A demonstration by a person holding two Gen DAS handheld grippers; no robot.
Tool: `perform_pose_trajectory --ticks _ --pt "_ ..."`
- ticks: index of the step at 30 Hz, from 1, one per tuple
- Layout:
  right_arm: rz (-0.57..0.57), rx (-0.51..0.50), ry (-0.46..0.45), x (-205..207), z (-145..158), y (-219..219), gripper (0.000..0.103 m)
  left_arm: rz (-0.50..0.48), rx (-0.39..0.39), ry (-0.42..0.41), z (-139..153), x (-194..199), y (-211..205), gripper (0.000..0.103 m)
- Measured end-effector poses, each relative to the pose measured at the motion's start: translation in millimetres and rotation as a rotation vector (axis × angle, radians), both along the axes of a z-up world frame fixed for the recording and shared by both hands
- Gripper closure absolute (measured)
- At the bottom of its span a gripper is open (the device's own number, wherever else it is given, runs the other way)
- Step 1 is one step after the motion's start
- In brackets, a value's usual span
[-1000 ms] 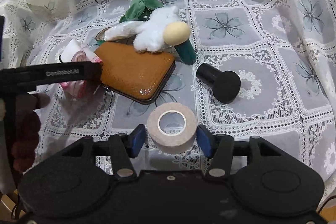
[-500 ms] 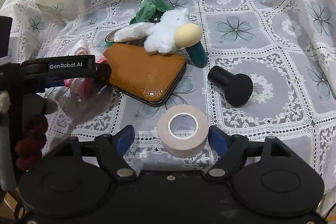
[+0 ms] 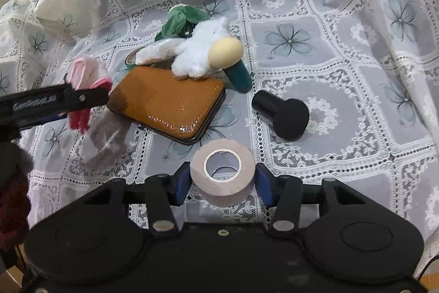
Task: Organize soft objects
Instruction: 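Lift the tape roll with the right tool while the left tool grasps the pink towel, then release the pink towel and tape roll into the basket with both tools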
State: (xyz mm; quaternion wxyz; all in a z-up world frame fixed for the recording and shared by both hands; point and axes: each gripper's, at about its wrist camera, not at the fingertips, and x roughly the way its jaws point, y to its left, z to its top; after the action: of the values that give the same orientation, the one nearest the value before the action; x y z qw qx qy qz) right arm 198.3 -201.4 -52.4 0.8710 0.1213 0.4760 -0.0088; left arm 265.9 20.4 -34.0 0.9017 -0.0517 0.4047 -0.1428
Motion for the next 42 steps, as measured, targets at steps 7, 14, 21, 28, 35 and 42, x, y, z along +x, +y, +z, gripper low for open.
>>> perform_pose_trajectory --ticks 7,14,21,28,35,42 --pt "-0.005 -0.01 -0.049 -18 23 -1 0.054 -0.008 -0.001 -0.006 18 -39 2 0.027" --pt "-0.006 0.013 -0.096 -51 51 -4 0.054 -0.008 0.019 0.001 32 -90 2 0.027" --pt "-0.001 0.048 -0.138 -99 73 -6 0.054 0.005 0.023 0.013 39 -141 0 0.027" --pt "-0.013 0.092 -0.164 -156 85 -9 0.054 0.038 0.011 0.051 32 -185 -3 0.027" --pt "-0.014 0.122 -0.179 -202 89 -8 0.054 0.063 0.008 0.078 28 -211 -5 0.027" --pt "-0.015 0.138 -0.189 -231 93 -7 0.054 0.082 0.016 0.113 24 -226 -5 0.027"
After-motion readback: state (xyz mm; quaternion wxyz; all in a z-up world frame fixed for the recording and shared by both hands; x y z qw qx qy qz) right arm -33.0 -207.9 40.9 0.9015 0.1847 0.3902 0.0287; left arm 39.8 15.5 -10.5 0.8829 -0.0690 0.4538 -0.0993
